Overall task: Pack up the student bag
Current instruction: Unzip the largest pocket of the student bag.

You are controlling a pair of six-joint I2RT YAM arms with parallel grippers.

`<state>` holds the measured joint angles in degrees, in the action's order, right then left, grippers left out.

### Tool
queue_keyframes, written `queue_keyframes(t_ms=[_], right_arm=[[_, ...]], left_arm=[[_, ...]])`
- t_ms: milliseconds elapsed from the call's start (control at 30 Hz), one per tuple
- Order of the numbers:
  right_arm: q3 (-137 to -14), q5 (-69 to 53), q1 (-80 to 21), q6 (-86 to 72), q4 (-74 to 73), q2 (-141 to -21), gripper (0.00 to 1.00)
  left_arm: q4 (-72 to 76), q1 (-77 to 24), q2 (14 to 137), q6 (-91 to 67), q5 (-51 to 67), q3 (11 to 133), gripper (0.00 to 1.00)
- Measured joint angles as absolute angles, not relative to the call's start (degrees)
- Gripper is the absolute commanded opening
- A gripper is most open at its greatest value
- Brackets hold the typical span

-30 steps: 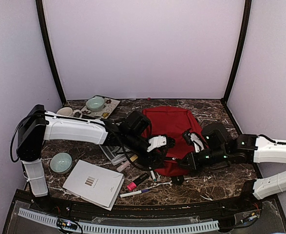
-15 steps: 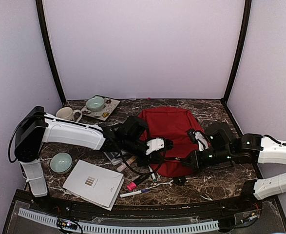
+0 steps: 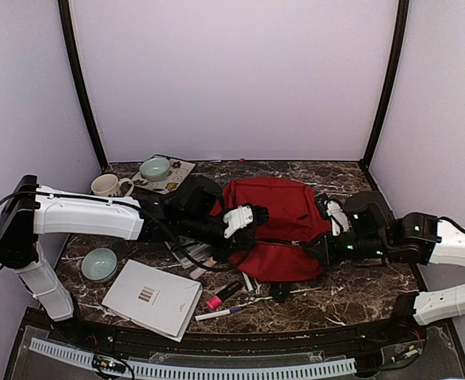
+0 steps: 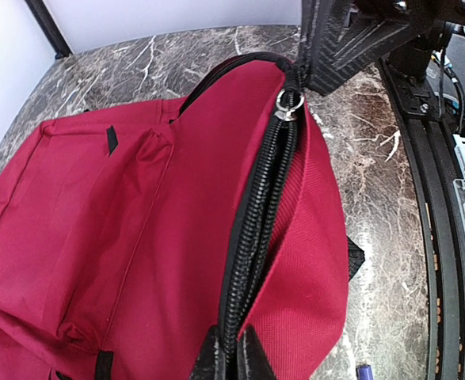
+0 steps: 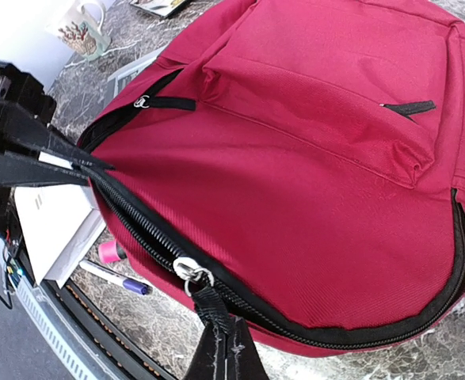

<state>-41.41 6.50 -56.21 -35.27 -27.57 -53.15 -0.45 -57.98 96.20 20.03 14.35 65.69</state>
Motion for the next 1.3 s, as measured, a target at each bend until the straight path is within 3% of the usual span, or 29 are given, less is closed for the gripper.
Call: queue_keyframes(t_ms=[867, 1133, 1267, 1300], right_arm=[[-41.3, 6.7, -45.2, -25.0, -30.6, -61.6, 0.00], [-41.4, 0.4, -44.0, -20.4, -30.0, -62.2, 0.00], [-42.4, -6.0, -43.8, -18.4, -29.8, -63.2, 0.00], [-42.5, -7.2, -43.9, -18.1, -29.6, -63.4, 0.00]], left_arm=[[-4.7, -58.0, 90.9, 12.3, 0.1, 61.6, 0.00], [-6.2, -59.7, 90.8, 11.0, -3.6, 61.6, 0.00], [-8.8, -60.2, 90.8, 10.0, -4.6, 62.8, 0.14], [-9.5, -60.3, 90.8, 9.8, -5.0, 63.4, 0.26]])
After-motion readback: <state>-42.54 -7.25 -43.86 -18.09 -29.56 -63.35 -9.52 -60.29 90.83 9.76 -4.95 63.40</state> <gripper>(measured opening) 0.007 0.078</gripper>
